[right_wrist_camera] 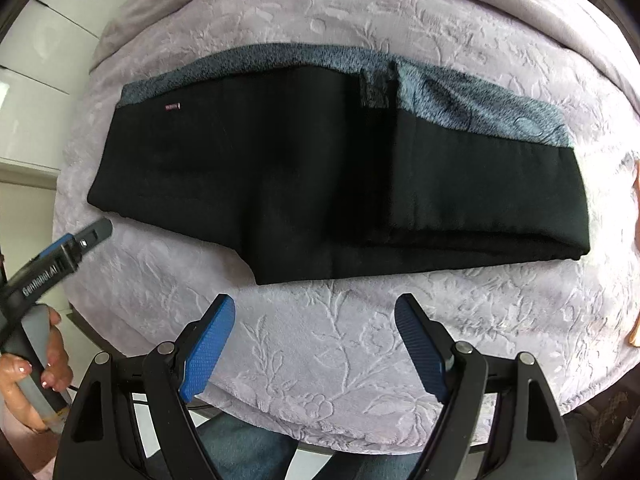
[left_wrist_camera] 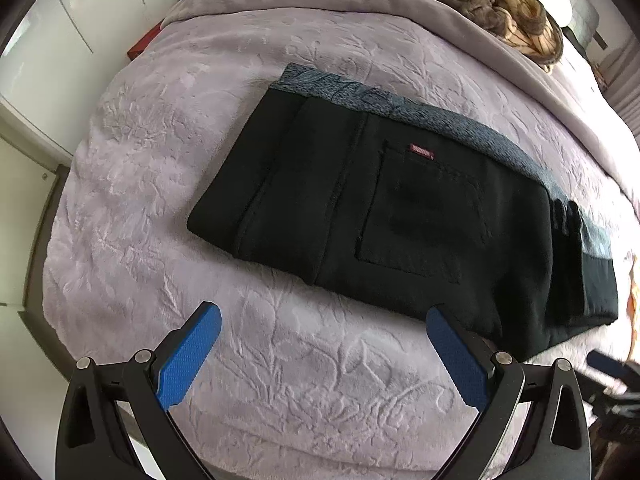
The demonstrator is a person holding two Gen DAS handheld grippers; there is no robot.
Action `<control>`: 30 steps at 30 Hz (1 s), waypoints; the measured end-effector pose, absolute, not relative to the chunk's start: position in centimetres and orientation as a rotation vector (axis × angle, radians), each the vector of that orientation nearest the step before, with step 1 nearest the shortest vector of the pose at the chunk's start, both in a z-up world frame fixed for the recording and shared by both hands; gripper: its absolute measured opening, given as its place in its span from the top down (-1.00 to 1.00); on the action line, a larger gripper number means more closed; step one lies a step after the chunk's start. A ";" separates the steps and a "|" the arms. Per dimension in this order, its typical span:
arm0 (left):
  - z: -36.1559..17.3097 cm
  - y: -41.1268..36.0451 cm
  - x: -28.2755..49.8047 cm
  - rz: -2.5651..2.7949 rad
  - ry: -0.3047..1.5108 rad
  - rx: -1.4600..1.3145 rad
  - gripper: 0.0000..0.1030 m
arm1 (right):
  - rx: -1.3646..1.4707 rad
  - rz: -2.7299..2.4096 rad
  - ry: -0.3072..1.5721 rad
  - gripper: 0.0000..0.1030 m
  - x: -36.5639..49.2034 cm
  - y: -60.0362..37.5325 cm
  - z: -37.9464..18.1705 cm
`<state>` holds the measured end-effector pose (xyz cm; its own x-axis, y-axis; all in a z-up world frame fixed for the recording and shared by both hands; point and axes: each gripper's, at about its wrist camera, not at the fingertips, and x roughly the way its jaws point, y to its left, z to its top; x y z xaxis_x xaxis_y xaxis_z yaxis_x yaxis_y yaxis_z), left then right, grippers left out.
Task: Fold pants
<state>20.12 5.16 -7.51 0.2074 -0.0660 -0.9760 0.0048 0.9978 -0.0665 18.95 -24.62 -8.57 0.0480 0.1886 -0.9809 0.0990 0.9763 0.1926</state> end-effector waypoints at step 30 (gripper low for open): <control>-14.7 11.9 21.8 -0.245 1.244 -0.725 -1.00 | 0.095 0.273 1.397 -0.92 24.6 -19.4 -15.2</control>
